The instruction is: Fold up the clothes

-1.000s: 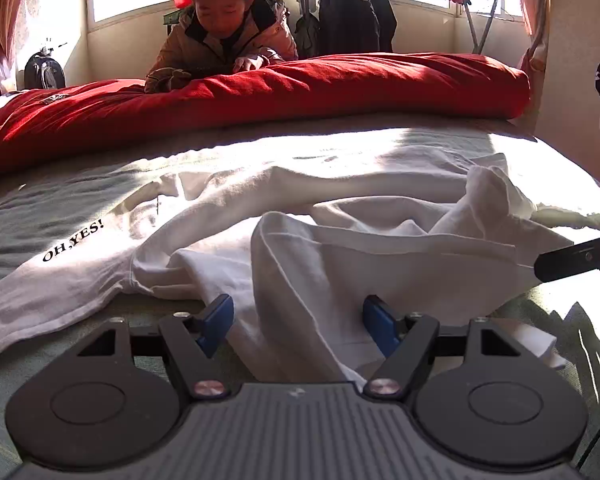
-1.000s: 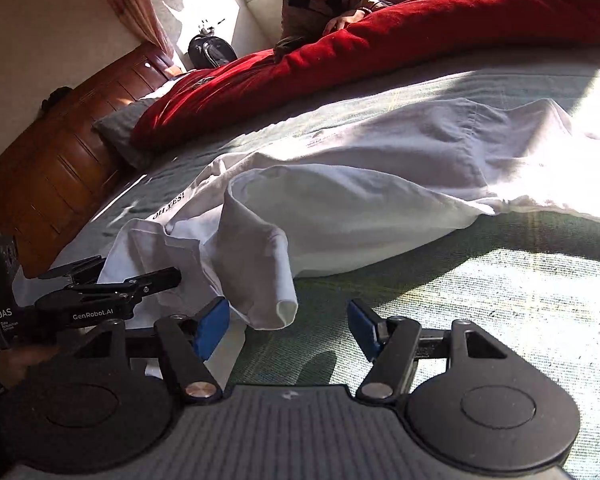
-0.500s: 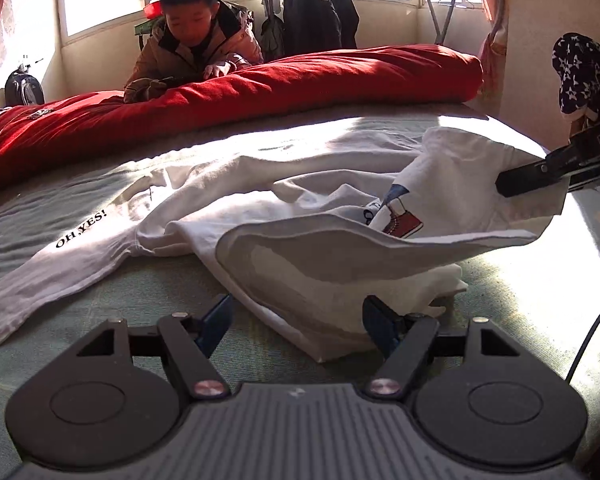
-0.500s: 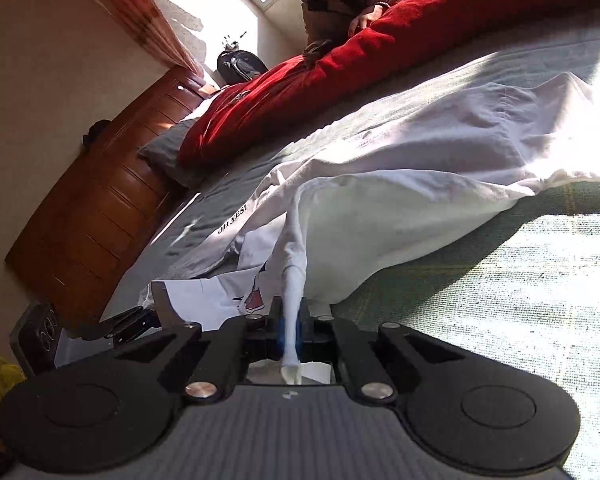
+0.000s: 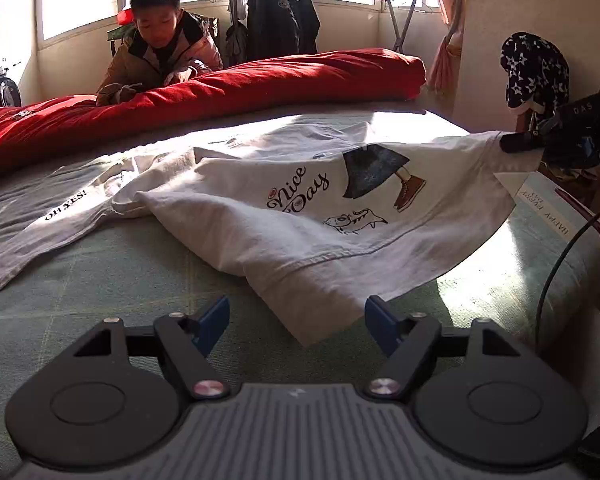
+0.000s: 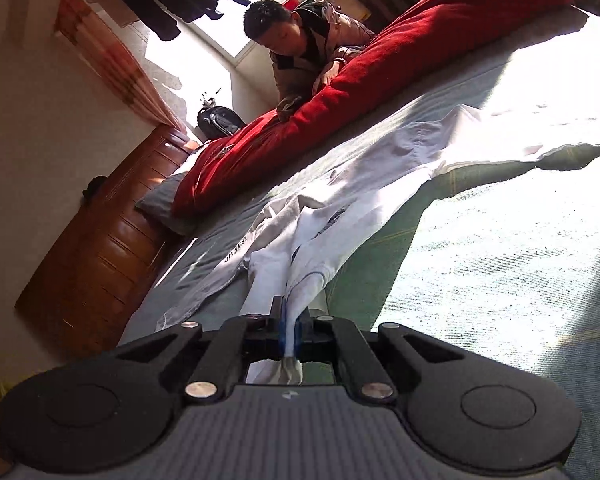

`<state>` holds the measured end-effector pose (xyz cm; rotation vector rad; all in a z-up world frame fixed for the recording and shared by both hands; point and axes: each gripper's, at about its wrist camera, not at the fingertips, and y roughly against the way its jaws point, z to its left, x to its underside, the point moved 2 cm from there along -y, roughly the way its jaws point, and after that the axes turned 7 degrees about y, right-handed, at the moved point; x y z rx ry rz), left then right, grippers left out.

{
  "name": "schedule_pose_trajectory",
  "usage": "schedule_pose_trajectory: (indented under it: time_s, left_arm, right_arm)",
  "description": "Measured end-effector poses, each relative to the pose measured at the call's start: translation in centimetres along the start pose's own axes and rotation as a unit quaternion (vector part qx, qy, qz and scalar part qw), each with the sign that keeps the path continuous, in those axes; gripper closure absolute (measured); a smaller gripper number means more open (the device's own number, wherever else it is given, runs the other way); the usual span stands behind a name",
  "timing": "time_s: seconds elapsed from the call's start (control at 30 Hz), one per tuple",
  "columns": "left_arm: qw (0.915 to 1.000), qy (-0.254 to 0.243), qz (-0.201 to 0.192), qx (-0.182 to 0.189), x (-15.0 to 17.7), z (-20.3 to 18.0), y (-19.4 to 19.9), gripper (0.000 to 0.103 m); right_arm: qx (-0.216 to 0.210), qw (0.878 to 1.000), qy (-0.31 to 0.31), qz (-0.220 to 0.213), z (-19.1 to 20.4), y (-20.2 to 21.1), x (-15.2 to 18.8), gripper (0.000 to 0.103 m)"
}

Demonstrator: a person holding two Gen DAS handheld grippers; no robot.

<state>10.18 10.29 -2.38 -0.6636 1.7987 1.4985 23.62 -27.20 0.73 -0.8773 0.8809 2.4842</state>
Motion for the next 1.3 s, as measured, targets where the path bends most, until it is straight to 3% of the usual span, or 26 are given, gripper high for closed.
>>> schedule_pose_trajectory:
  time_s: [0.13,0.27,0.43,0.57,0.7,0.9,1.1,1.23,1.3]
  left_arm:
    - [0.9999,0.015,-0.003,-0.006,0.5,0.3,0.7,0.027]
    - [0.9985,0.04,0.012,-0.034,1.0,1.4,0.6,0.027]
    - [0.9941,0.081,0.023,-0.068,1.6,2.8,0.1,0.027]
    - [0.991,0.102,0.025,-0.083,2.4,3.9,0.3,0.026]
    - [0.9887,0.113,0.021,-0.095,2.9,5.0,1.0,0.026]
    - [0.9833,0.144,0.013,-0.111,3.5,7.6,2.3,0.023]
    - [0.9783,0.171,0.011,-0.116,4.1,9.5,2.7,0.023]
    - [0.978,0.174,0.012,-0.114,4.1,9.7,2.2,0.023]
    - [0.9785,0.173,0.013,-0.112,4.0,9.7,1.8,0.023]
  right_arm:
    - [0.098,0.994,0.038,0.016,-0.9,0.6,1.5,0.094]
    - [0.173,0.979,0.1,0.027,-0.1,0.8,2.4,0.09]
    - [0.144,0.973,0.176,0.027,4.2,-0.4,2.3,0.063]
    - [0.13,0.959,0.248,0.05,8.1,-4.2,3.4,0.047]
    - [0.142,0.936,0.312,0.079,11.0,-9.1,5.3,0.03]
    - [0.159,0.892,0.405,0.121,15.4,-16.3,8.1,0.028]
    - [0.178,0.839,0.49,0.16,19.3,-23.3,10.8,0.026]
    - [0.224,0.81,0.519,0.157,18.5,-24.9,11.1,0.022]
    - [0.24,0.805,0.523,0.146,18.0,-24.6,10.5,0.018]
